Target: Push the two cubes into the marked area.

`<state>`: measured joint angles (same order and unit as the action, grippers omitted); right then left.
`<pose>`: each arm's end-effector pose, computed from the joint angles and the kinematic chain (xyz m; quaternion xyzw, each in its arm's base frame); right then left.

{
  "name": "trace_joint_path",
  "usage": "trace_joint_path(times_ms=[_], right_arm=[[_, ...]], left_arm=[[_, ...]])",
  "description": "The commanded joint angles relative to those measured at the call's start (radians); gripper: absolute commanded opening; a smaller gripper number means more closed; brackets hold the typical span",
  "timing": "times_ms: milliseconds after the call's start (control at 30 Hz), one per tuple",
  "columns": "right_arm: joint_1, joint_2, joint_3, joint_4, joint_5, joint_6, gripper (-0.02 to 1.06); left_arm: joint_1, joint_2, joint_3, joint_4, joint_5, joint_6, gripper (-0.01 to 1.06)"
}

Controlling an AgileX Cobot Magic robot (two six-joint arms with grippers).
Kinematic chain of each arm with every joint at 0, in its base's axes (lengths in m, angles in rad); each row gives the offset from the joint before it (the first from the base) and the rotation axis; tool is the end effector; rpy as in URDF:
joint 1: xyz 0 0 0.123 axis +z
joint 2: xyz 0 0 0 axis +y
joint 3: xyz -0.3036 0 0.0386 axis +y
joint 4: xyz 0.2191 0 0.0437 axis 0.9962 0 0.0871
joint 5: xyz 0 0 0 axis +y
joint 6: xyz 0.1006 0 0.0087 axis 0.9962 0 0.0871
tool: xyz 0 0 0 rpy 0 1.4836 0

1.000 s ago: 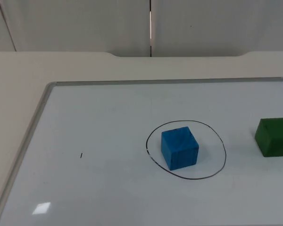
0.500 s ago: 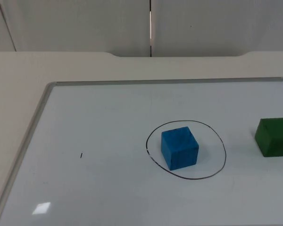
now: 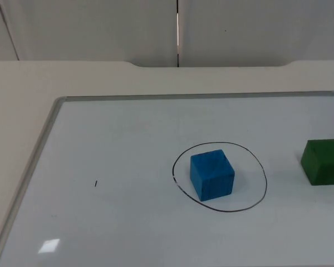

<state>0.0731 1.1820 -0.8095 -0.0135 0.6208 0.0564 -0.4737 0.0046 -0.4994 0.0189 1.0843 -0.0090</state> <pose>0.2023 0.0140 0.3000 -0.0118 0.9452 0.0156 0.3259 -0.0374 0.0211 0.2568 0.1977 0.8376 -0.1125 0.4967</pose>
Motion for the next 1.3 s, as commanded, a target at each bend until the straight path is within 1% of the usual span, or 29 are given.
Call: trace_joint_path(times_ms=[0,67,200,233,333,367,533,800,867,1133,1267], right_arm=[[-0.005,0.055,-0.03,0.0,-0.011,0.011,0.0],[-0.005,0.092,-0.047,0.0,-0.012,0.011,0.0],[-0.005,0.268,-0.089,-0.003,-0.038,0.011,0.0],[-0.005,0.268,-0.089,-0.003,-0.038,0.011,0.0],[-0.005,0.375,-0.095,-0.003,-0.052,0.011,0.0],[-0.005,0.375,-0.095,-0.003,-0.052,0.011,0.0],[-0.005,0.517,-0.095,-0.001,-0.127,0.011,0.0],[-0.005,0.593,-0.095,-0.003,-0.179,0.007,0.0],[-0.005,0.614,-0.095,-0.003,-0.213,0.007,0.0],[-0.005,0.666,-0.095,0.001,-0.286,0.007,0.0],[-0.005,0.691,-0.095,0.056,-0.331,0.007,0.0]], left_arm=[[-0.001,-0.005,0.005,0.003,-0.009,-0.004,0.0],[-0.001,-0.005,0.005,0.003,-0.009,-0.004,0.0],[-0.001,-0.005,0.005,0.003,-0.009,-0.004,0.0],[-0.001,-0.005,0.005,0.003,-0.009,-0.004,0.0],[-0.001,-0.005,0.005,0.003,-0.009,-0.004,0.0],[-0.001,-0.005,0.005,0.003,-0.009,-0.004,0.0],[-0.001,-0.005,0.005,0.003,-0.009,-0.004,0.0],[-0.001,-0.005,0.005,0.003,-0.009,-0.004,0.0],[-0.001,-0.005,0.005,0.003,-0.009,-0.004,0.0],[-0.001,-0.005,0.005,0.003,-0.009,-0.004,0.0],[-0.001,-0.005,0.005,0.003,-0.009,-0.004,0.0]])
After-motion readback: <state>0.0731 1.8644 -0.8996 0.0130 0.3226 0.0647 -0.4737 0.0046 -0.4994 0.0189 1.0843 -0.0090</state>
